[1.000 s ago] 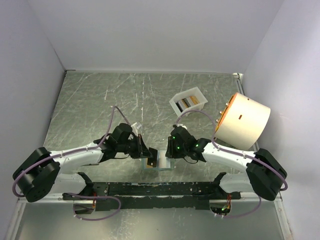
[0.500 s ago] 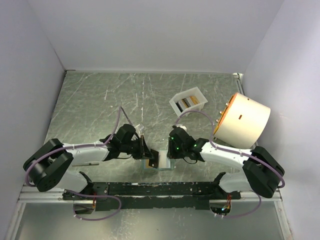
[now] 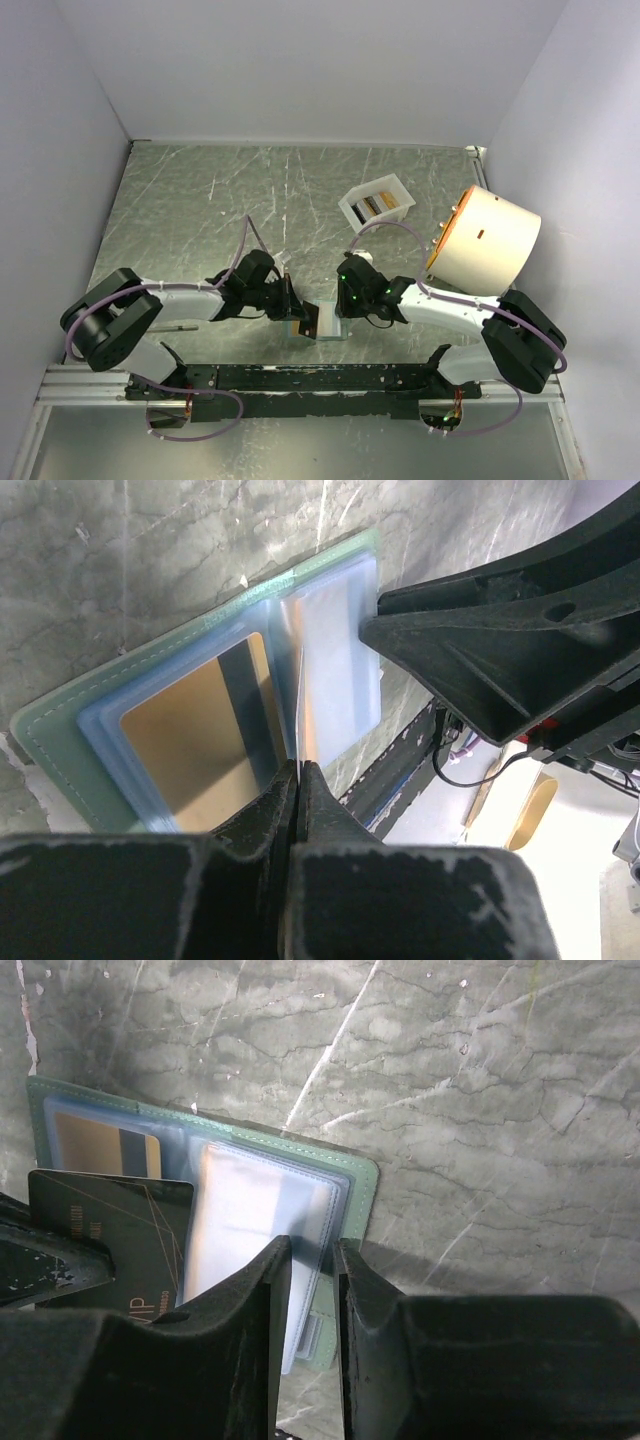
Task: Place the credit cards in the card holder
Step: Insert the credit card into the card holder.
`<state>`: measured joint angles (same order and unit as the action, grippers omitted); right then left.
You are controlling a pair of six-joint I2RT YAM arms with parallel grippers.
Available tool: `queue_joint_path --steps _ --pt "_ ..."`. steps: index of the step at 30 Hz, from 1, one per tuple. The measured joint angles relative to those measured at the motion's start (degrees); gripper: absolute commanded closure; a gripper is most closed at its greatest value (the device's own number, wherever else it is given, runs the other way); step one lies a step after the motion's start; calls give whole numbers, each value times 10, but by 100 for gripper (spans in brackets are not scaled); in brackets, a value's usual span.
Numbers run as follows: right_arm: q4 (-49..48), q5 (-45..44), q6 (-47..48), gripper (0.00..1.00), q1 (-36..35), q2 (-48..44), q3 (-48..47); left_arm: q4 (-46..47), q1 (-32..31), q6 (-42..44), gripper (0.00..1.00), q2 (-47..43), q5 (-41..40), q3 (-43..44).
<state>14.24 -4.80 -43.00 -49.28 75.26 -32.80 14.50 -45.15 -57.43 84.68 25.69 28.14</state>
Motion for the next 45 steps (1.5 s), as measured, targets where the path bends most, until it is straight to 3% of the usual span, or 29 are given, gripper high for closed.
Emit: queue_joint_path --steps 45 --pt "-31 -11 -27 84 -7 -20 28 105 0 -33 93 80 9 -7"
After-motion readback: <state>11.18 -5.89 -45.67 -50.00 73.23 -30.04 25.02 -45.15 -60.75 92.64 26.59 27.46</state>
